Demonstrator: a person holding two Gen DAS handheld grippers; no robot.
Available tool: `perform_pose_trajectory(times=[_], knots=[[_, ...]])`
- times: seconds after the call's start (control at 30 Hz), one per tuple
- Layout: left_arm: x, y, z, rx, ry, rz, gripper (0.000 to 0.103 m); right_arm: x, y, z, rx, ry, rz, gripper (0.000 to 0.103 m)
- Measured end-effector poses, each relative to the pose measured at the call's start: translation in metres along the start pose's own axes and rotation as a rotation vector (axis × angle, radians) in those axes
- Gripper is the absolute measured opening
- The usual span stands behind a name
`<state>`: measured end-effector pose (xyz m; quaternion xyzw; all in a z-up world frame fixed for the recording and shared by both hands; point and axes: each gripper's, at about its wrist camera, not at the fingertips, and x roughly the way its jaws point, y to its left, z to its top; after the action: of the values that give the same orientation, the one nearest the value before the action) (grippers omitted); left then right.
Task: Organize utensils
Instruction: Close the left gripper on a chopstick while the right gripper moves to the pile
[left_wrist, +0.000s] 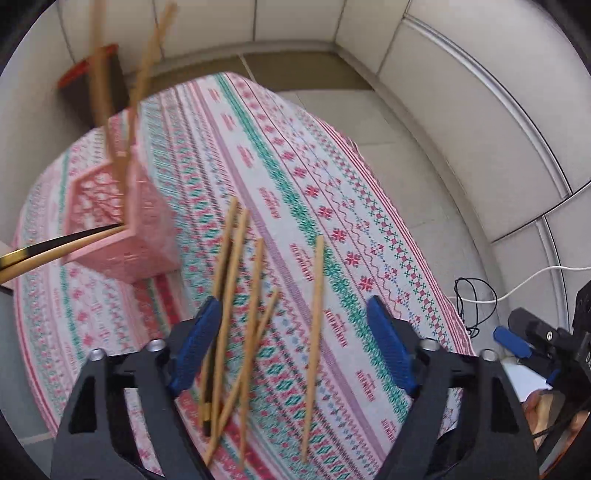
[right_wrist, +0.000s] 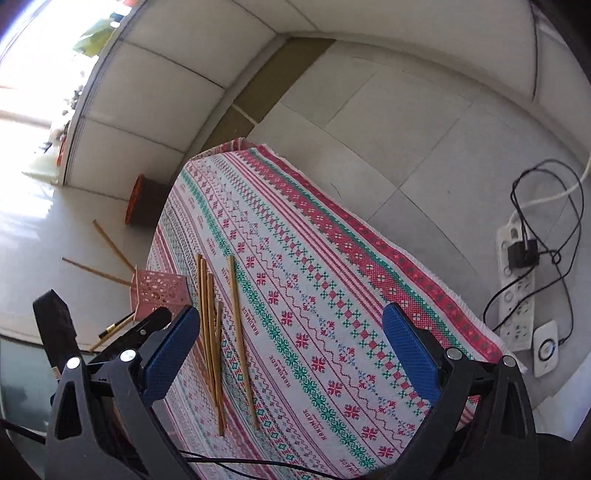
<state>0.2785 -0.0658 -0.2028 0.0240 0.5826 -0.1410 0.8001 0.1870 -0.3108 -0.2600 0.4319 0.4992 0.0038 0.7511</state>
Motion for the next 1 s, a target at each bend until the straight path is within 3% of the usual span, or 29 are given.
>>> perform_pose_trajectory(times=[0.07, 0.13, 0.3, 0.57, 0.63, 0.77, 0.9, 1.0], knots=[[0.017, -0.003, 0.008, 0.010, 0.035, 0.001, 0.042, 0.010, -0.007, 0.002, 0.038, 0.051, 0.015, 0.096], [0.033, -0.003, 0.015, 0.013, 0.056, 0.027, 0.034, 0.010, -0.011, 0.002, 0.040, 0.040, 0.010, 0.096], [0.061, 0.011, 0.023, -0.007, 0.093, 0.108, 0.029, 0.005, -0.001, 0.005, -0.042, 0.001, -0.024, 0.096], [0.085, 0.029, 0.029, -0.035, 0.133, 0.076, 0.028, 0.015, 0.007, 0.003, -0.093, 0.027, -0.039, 0.096], [0.089, 0.031, 0.033, -0.026, 0.124, 0.080, 0.026, 0.015, 0.008, 0.003, -0.099, 0.025, -0.044, 0.096], [0.092, 0.030, 0.036, 0.003, 0.108, 0.131, 0.008, 0.017, 0.012, 0.002, -0.114, 0.020, -0.056, 0.096], [0.086, 0.021, 0.029, 0.037, 0.062, 0.164, 0.006, 0.030, 0.023, 0.000, -0.135, 0.042, -0.072, 0.096], [0.060, 0.016, 0.021, 0.038, 0.010, 0.155, 0.006, 0.041, 0.039, 0.001, -0.163, 0.044, -0.076, 0.096]])
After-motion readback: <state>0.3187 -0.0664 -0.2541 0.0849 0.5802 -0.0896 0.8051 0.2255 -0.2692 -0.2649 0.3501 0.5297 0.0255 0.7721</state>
